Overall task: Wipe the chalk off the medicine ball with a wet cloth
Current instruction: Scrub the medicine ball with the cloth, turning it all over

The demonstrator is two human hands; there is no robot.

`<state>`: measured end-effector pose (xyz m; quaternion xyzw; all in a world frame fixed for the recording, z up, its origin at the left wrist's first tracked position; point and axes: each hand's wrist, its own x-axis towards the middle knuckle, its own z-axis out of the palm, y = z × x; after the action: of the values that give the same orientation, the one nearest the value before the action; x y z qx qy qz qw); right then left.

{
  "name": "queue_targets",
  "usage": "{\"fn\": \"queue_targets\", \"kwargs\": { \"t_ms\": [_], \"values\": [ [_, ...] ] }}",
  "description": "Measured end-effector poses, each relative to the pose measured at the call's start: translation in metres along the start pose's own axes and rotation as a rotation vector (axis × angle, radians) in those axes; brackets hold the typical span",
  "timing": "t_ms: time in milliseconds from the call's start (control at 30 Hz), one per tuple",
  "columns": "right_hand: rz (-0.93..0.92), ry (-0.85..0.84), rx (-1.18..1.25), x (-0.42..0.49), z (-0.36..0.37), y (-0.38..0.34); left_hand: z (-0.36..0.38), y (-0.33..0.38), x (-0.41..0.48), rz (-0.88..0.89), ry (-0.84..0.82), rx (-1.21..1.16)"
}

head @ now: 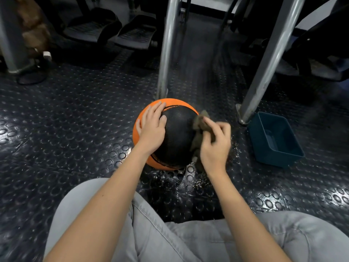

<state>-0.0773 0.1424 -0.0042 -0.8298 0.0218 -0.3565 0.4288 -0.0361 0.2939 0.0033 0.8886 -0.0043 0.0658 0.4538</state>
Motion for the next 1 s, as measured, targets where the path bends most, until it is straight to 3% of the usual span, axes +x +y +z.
{"fn": "queue_targets", "kwargs": {
  "t_ms": [133,233,333,467,567,667,733,833,900,1000],
  "values": [
    [-0.182,-0.192,-0.008,0.002,0.019,-0.017,0.004,0.003,-0.001,0.026,-0.016,0.009],
    [0.123,-0.119,-0.054,-0.003,0.005,0.032,0.005,0.007,-0.002,0.042,-0.034,0.014],
    [0.429,-0.178,-0.135,-0.019,-0.014,0.060,0.008,0.009,-0.004,0.073,-0.056,0.047],
    [0.217,-0.045,0.029,0.002,-0.010,0.010,0.009,0.006,-0.003,0.082,-0.037,0.033],
    [0.082,-0.149,0.051,0.026,0.004,-0.013,0.009,0.007,-0.001,0.082,-0.027,0.031],
    [0.121,-0.142,0.025,0.023,0.010,0.008,0.008,0.006,0.001,0.072,-0.017,-0.001],
    [0.270,-0.120,-0.034,0.010,0.002,0.039,0.007,0.007,0.001,0.078,-0.025,-0.004],
    [0.508,-0.235,-0.164,-0.013,-0.004,0.078,0.007,0.003,0.001,0.091,-0.014,-0.017],
    [0.492,-0.158,-0.093,-0.002,-0.003,0.073,0.005,-0.002,0.001,0.093,0.013,-0.042],
    [0.302,-0.076,0.090,0.043,-0.003,0.034,0.005,-0.005,0.002,0.092,0.079,-0.057]
  ]
}}
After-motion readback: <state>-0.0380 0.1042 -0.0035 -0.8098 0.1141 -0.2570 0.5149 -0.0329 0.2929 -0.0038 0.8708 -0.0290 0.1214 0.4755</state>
